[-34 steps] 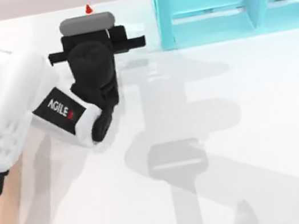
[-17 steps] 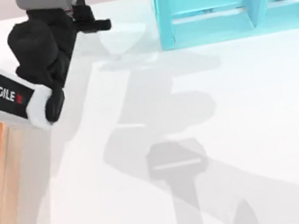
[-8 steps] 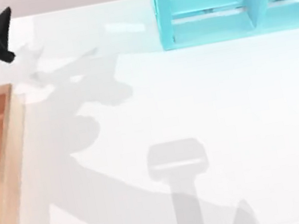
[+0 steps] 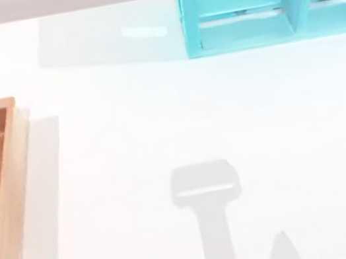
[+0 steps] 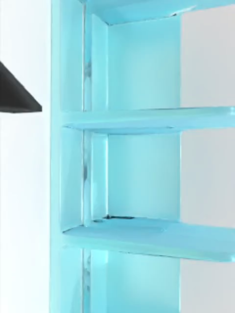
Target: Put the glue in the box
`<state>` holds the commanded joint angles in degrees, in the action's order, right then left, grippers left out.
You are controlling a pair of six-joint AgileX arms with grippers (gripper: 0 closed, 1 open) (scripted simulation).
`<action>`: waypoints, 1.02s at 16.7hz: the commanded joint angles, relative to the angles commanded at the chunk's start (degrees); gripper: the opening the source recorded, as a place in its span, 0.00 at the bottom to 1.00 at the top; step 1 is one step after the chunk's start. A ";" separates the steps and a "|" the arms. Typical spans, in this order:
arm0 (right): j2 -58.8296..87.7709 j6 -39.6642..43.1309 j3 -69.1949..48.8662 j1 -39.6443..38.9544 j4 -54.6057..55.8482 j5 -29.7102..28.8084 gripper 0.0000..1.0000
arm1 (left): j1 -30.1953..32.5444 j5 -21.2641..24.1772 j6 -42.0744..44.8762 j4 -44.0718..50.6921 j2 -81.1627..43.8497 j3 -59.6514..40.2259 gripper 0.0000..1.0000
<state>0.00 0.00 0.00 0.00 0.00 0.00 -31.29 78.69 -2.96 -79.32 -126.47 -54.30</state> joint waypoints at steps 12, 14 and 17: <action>0.00 0.00 0.00 0.00 0.00 0.00 1.00 | -23.36 24.02 1.50 -7.51 5.10 18.03 0.00; 0.00 0.00 0.00 0.00 0.00 0.00 1.00 | -24.52 24.97 1.65 -7.91 5.29 19.23 0.00; 0.00 0.00 0.00 0.00 0.00 0.00 1.00 | -24.70 25.11 1.68 -7.97 5.32 19.42 0.00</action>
<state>0.00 0.00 0.00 0.00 0.00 0.00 -55.99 103.81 -1.28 -87.29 -121.15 -34.88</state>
